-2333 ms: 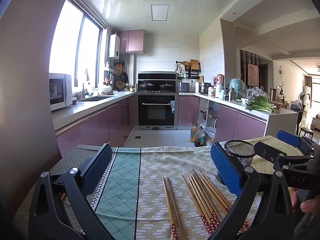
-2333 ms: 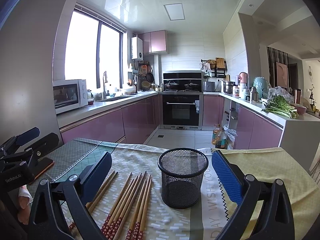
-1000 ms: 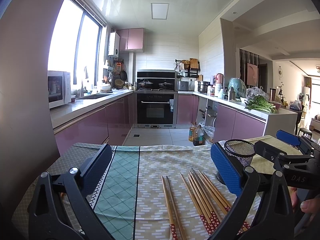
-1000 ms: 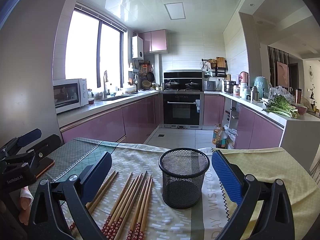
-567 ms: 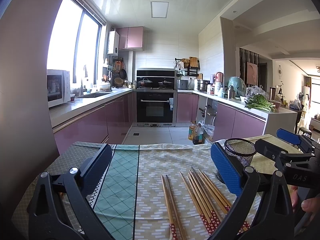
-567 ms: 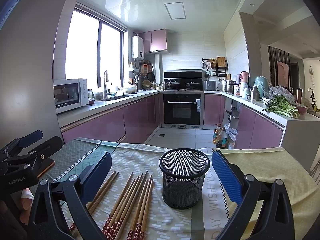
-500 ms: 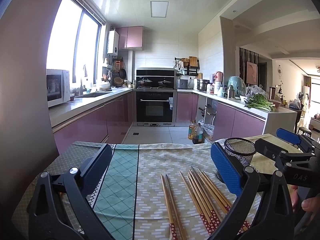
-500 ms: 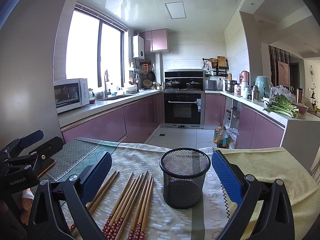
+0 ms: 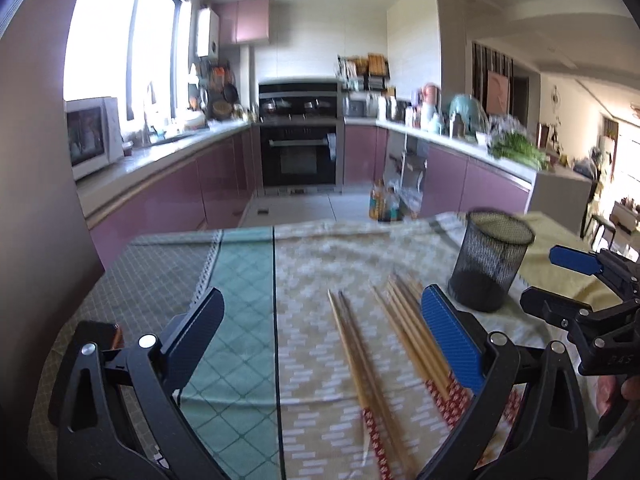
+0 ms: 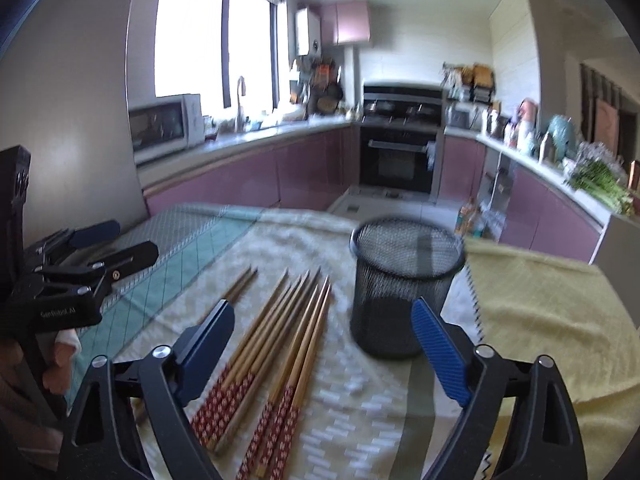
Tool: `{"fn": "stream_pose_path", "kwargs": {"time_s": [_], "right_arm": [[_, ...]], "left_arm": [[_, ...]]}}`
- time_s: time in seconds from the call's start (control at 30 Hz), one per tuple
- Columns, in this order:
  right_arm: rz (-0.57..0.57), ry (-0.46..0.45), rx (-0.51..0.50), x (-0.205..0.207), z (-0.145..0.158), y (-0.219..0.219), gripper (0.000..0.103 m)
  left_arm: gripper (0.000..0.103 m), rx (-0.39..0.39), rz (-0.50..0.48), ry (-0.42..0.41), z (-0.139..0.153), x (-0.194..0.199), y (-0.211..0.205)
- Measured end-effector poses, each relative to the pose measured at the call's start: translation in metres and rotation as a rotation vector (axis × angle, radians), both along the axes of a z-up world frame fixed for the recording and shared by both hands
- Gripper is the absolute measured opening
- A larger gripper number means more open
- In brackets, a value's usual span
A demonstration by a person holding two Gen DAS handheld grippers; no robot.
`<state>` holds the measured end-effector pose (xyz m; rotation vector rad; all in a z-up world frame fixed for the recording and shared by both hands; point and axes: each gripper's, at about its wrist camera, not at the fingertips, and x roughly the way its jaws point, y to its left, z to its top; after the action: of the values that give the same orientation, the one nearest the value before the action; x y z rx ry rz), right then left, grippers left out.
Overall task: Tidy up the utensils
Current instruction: 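Close the left gripper on one chopstick while the right gripper grasps another chopstick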
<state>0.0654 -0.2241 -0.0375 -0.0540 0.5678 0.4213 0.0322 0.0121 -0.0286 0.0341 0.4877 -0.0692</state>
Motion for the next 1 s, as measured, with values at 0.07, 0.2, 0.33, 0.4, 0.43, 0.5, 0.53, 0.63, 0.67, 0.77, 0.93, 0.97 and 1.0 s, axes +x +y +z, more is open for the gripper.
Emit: {"fn": "stream_pose_path", "kwargs": {"time_s": [0.07, 0.2, 0.33, 0.4, 0.43, 0.5, 0.53, 0.63, 0.67, 0.77, 0.93, 0.97, 1.0], "right_arm": [[0.009, 0.079, -0.019, 0.01, -0.013, 0.002, 0.074], [0.023, 0.205, -0.045, 0.027, -0.036, 0.007, 0.055], [0.03, 0.262, -0.051, 0.036, -0.047, 0.011, 0.044], [0.029, 0.272, -0.063, 0.038, -0.047, 0.013, 0.039], [0.028, 0.278, -0.07, 0.04, -0.048, 0.014, 0.037], [0.031, 0.291, -0.075, 0.044, -0.05, 0.014, 0.036], [0.033, 0.298, -0.08, 0.044, -0.05, 0.015, 0.035], [0.04, 0.305, -0.114, 0.047, -0.051, 0.018, 0.032], [0.041, 0.306, -0.126, 0.049, -0.053, 0.019, 0.031], [0.043, 0.303, -0.142, 0.053, -0.054, 0.024, 0.029], [0.048, 0.311, -0.138, 0.06, -0.055, 0.029, 0.023], [0.048, 0.314, -0.134, 0.062, -0.054, 0.03, 0.022], [0.048, 0.315, -0.132, 0.063, -0.054, 0.031, 0.016]], "left_arm": [[0.096, 0.018, -0.018, 0.055, -0.01, 0.006, 0.0], [0.082, 0.049, -0.067, 0.157, -0.031, 0.022, -0.004], [0.069, 0.063, -0.097, 0.233, -0.05, 0.038, -0.006], [0.063, 0.051, -0.115, 0.268, -0.057, 0.044, -0.006], [0.061, 0.045, -0.122, 0.284, -0.061, 0.048, -0.006], [0.054, 0.036, -0.132, 0.316, -0.066, 0.053, -0.004], [0.052, 0.033, -0.136, 0.331, -0.069, 0.057, -0.003], [0.045, 0.024, -0.145, 0.382, -0.078, 0.066, -0.003], [0.042, 0.01, -0.151, 0.398, -0.081, 0.069, -0.003], [0.041, 0.008, -0.155, 0.407, -0.084, 0.076, -0.005], [0.038, 0.032, -0.157, 0.418, -0.085, 0.091, -0.011], [0.036, 0.034, -0.157, 0.419, -0.085, 0.094, -0.014], [0.035, 0.03, -0.153, 0.422, -0.085, 0.098, -0.016]]}}
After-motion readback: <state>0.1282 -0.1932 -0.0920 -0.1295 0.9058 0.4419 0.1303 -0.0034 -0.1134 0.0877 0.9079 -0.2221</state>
